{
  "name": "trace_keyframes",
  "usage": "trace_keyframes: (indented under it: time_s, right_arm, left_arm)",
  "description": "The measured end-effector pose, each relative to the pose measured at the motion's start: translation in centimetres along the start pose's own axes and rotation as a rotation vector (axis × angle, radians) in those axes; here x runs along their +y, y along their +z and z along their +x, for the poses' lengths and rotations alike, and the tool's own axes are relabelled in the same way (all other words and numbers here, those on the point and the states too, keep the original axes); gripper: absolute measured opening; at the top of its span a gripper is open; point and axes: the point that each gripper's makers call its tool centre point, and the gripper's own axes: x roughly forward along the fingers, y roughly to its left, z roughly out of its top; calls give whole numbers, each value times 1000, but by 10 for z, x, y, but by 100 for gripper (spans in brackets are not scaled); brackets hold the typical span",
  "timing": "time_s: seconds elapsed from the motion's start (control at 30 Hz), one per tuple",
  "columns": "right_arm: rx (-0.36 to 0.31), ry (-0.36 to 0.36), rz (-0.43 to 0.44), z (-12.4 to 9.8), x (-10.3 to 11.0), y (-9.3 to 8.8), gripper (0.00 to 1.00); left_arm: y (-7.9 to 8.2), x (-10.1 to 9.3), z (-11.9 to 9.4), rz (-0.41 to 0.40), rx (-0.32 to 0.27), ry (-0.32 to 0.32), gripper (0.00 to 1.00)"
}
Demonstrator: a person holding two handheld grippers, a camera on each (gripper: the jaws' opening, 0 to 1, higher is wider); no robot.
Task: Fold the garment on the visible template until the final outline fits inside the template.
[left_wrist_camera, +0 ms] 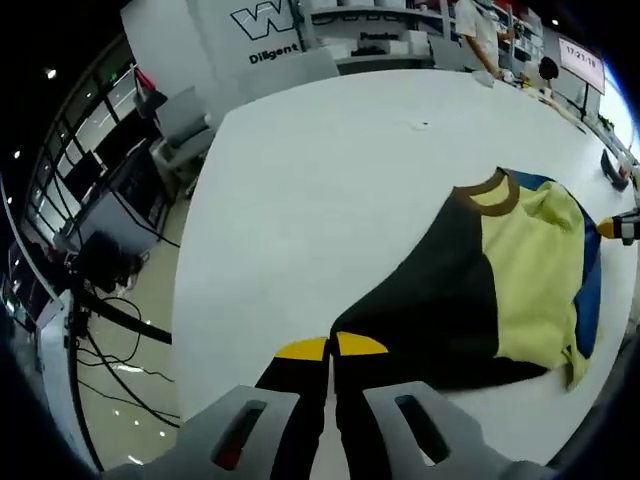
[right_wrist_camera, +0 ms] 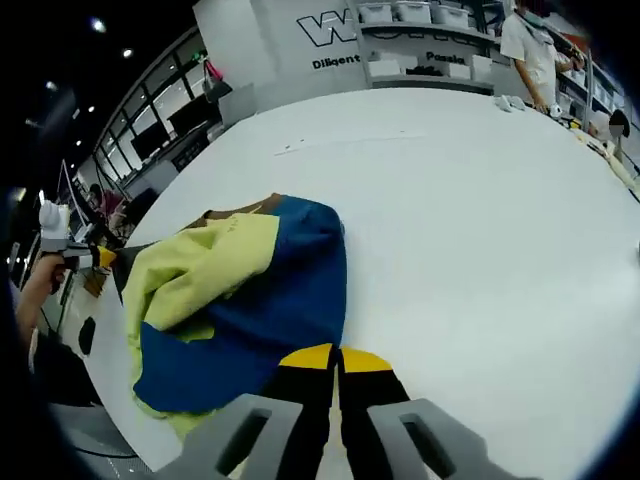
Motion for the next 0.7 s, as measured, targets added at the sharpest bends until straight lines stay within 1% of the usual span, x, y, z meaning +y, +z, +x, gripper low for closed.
trace_keyframes:
  time_s: [0.1, 0.2, 0.27, 0.3, 0.33, 0.37, 0.43, 0.5, 0.63, 0.7]
  right_arm:
    - [9, -23, -22, -1, -14, 2, 0]
    - [13, -30, -37, -2, -21, 4, 0]
    - [29, -63, -96, -3, -35, 7, 0]
    - [35, -71, -115, -4, -38, 8, 0]
    - [47, -109, -168, -5, -50, 11, 0]
    - [49, -111, -187, -5, -52, 12, 0]
    - [47, -100, -190, -5, -53, 15, 0]
    - [43, -113, -205, -6, -60, 21, 0]
    - [65, -152, -246, -5, -72, 24, 0]
    - [59, -167, -262, -5, -76, 26, 0]
  left_arm:
    - [4, 4, 6, 11, 3, 15, 0]
    - [7, 7, 11, 23, 7, 23, 0]
    - [12, 11, 16, 58, -2, 37, 0]
    - [11, 14, 18, 72, 11, 47, 0]
    - [14, 18, 21, 97, 14, 63, 0]
    - [18, 19, 23, 103, 1, 66, 0]
    - [23, 21, 24, 114, -6, 69, 0]
    - [29, 24, 27, 131, -11, 78, 0]
    - [33, 28, 34, 141, -8, 87, 0]
    - [33, 30, 37, 142, -4, 90, 0]
